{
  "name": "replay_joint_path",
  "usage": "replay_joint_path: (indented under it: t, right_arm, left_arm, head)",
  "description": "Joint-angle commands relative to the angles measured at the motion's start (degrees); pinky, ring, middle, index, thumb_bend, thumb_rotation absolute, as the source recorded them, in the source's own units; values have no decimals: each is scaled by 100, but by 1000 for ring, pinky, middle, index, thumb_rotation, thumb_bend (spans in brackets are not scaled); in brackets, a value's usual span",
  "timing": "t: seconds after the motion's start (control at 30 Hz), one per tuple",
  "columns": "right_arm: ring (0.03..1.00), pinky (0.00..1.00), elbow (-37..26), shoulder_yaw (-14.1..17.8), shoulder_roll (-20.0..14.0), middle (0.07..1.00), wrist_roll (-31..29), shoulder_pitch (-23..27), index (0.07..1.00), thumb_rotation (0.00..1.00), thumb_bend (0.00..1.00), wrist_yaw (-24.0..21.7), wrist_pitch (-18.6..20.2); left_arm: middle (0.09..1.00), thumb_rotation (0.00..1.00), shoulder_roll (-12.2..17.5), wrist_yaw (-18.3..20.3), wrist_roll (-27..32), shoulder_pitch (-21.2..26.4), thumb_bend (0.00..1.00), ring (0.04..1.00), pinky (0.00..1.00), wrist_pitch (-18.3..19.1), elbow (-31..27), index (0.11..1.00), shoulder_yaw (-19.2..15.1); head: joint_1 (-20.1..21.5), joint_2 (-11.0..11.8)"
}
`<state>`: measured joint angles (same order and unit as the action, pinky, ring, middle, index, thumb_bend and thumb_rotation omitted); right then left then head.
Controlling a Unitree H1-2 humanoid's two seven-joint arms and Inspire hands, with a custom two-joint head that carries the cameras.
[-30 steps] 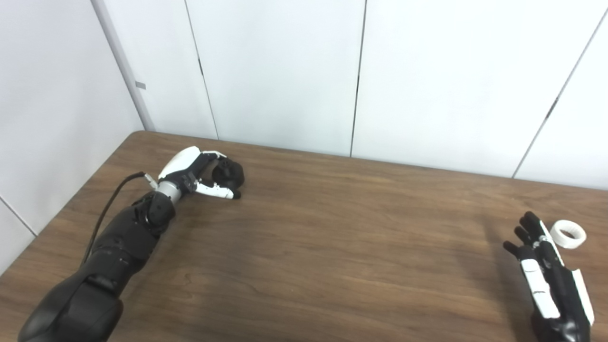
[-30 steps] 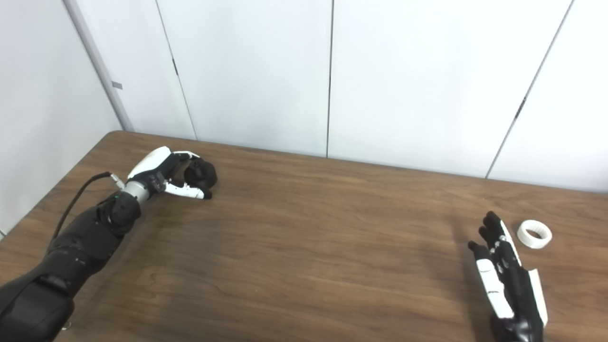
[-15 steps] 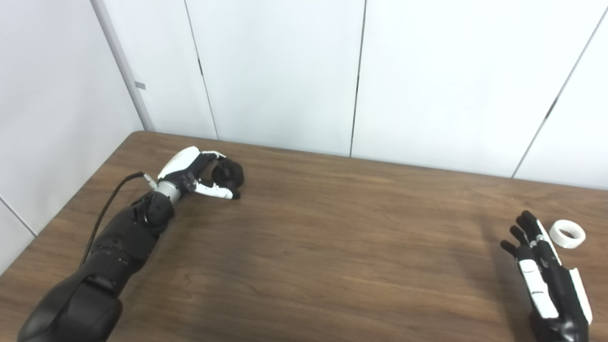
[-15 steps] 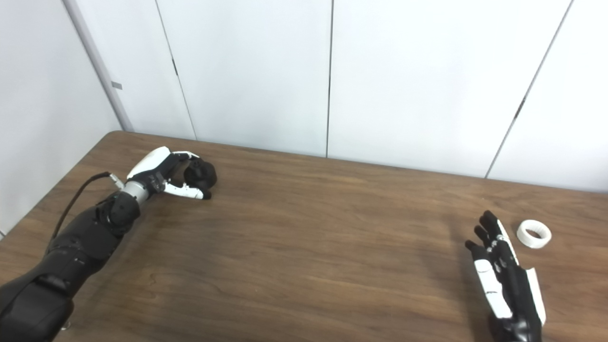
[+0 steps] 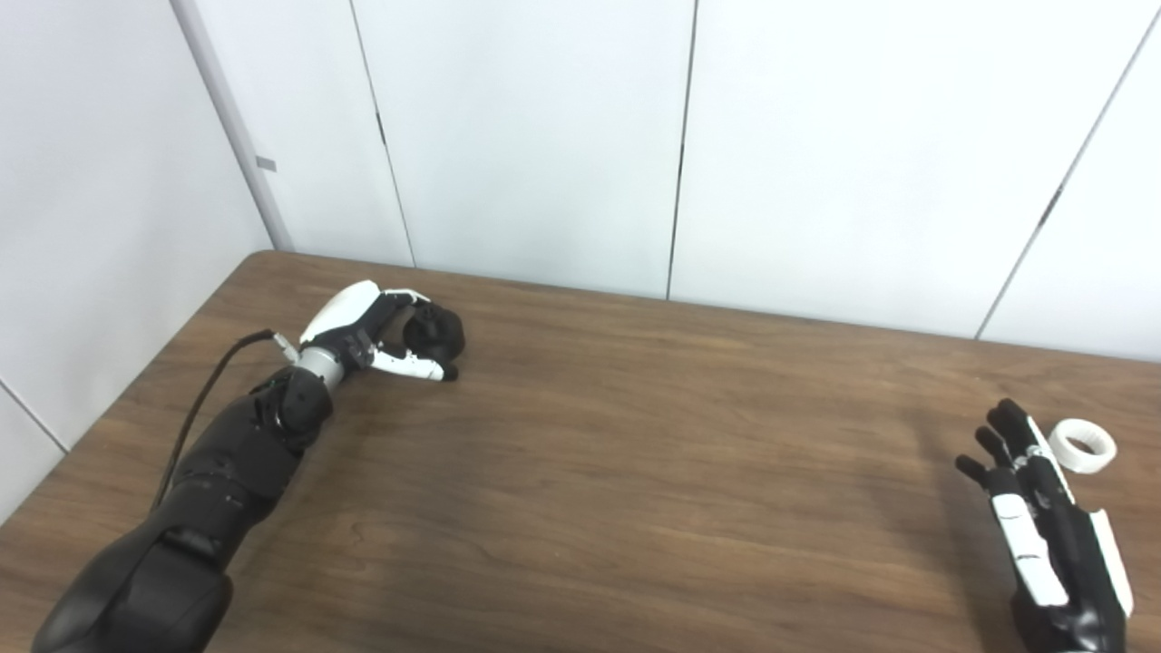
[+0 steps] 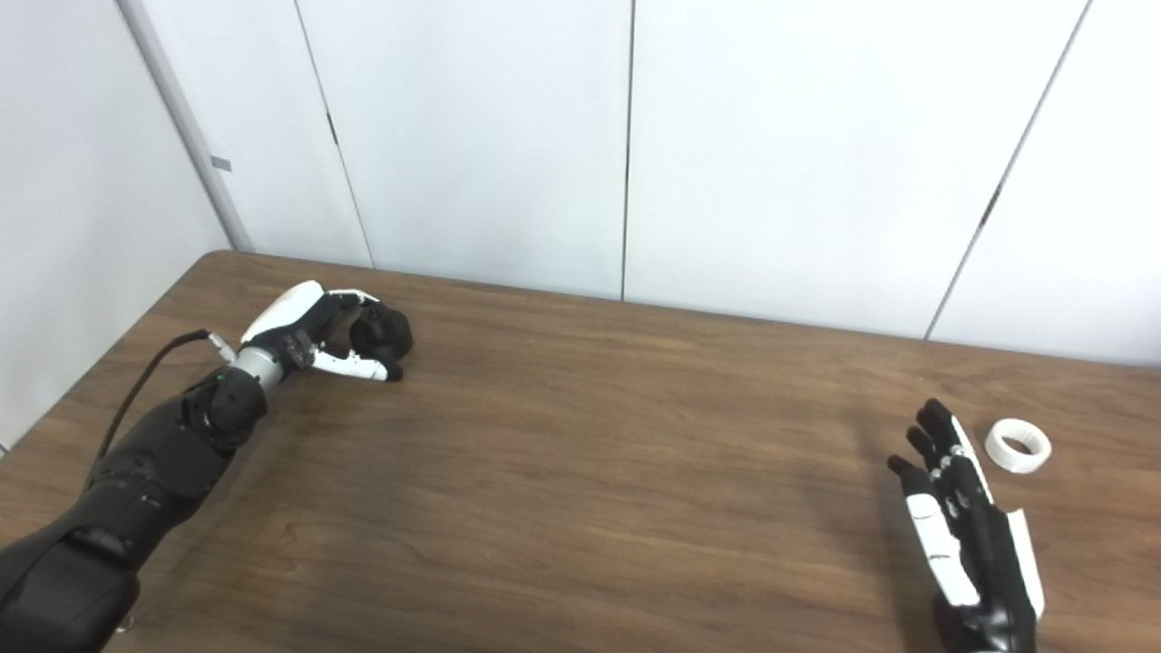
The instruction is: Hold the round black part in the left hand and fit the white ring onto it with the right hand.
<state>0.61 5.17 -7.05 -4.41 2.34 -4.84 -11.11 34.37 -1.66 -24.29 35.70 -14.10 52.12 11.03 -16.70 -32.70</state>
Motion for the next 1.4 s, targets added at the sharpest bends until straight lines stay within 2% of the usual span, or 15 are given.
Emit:
replay_joint_path:
  t: [0.0, 0.23, 0.4, 0.5, 0.6, 0.63, 0.67, 0.73, 0.9, 1.13, 1.27, 1.37]
  right_arm:
    - [941, 847, 282, 7, -4, 955, -24, -195, 935, 708, 331, 7, -96]
    - [952, 866, 259, 13, -30, 958, -21, -198, 936, 731, 351, 1, -43]
    - [952, 870, 273, 17, -31, 960, -50, -195, 939, 721, 331, -13, -53]
    - [946, 863, 281, 13, -39, 957, -59, -191, 939, 722, 334, -27, -80]
    - [959, 874, 265, -3, -52, 967, -22, -199, 944, 743, 326, -29, -73]
    - [961, 877, 261, -5, -50, 968, -3, -199, 943, 747, 328, -17, -69]
    - [960, 875, 260, -1, -42, 965, 0, -200, 941, 749, 330, -7, -69]
    - [957, 875, 257, 2, -28, 962, -14, -198, 938, 738, 332, -4, -66]
    - [957, 874, 213, -1, -6, 960, 5, -203, 937, 725, 316, 19, -29]
    - [945, 853, 290, 11, -22, 953, 38, -183, 931, 720, 312, 16, -138]
    - [947, 853, 277, 22, -26, 955, 1, -190, 932, 713, 330, 5, -121]
    - [947, 863, 269, 29, -50, 955, -48, -199, 933, 715, 313, -29, -135]
  left_arm:
    - [857, 310, 212, 11, 10, 62, 1000, 948, 990, 52, -85, 756, -45]
    - [856, 294, 220, 40, 95, 23, 1000, 951, 1000, -1, -76, 753, -138]
    - [858, 302, 230, 0, 96, 5, 994, 955, 1000, -48, -72, 757, -115]
    - [846, 263, 227, -106, -19, 34, 958, 941, 991, -91, -9, 735, -40]
    - [823, 188, 236, -283, -192, 62, 866, 920, 943, -187, 47, 630, 81]
    - [811, 117, 233, -387, -242, 74, 664, 915, 934, -275, 95, 548, 117]
    - [788, 88, 230, -527, -310, 83, 596, 905, 922, -396, 146, 517, 159]
    - [741, 58, 222, -723, -399, 100, 538, 877, 903, -560, 227, 490, 227]
    - [711, 51, 212, -858, -417, 156, 522, 861, 916, -762, 400, 483, 294]
    - [708, 49, 200, -856, -288, 181, 522, 867, 920, -908, 486, 483, 268]
    - [728, 49, 197, -888, -287, 112, 522, 887, 923, -886, 319, 483, 242]
    - [753, 49, 181, -962, -337, 86, 523, 905, 935, -1007, 270, 483, 271]
  head:
    - [-3, -2]
    - [-12, -9]
    - [-33, -10]
    - [-60, -26]
    - [-53, -32]
    - [-61, -26]
    - [-61, -26]
    - [-50, -24]
    - [-60, -41]
    - [-59, -45]
    - [-60, -46]
    - [-58, -37]
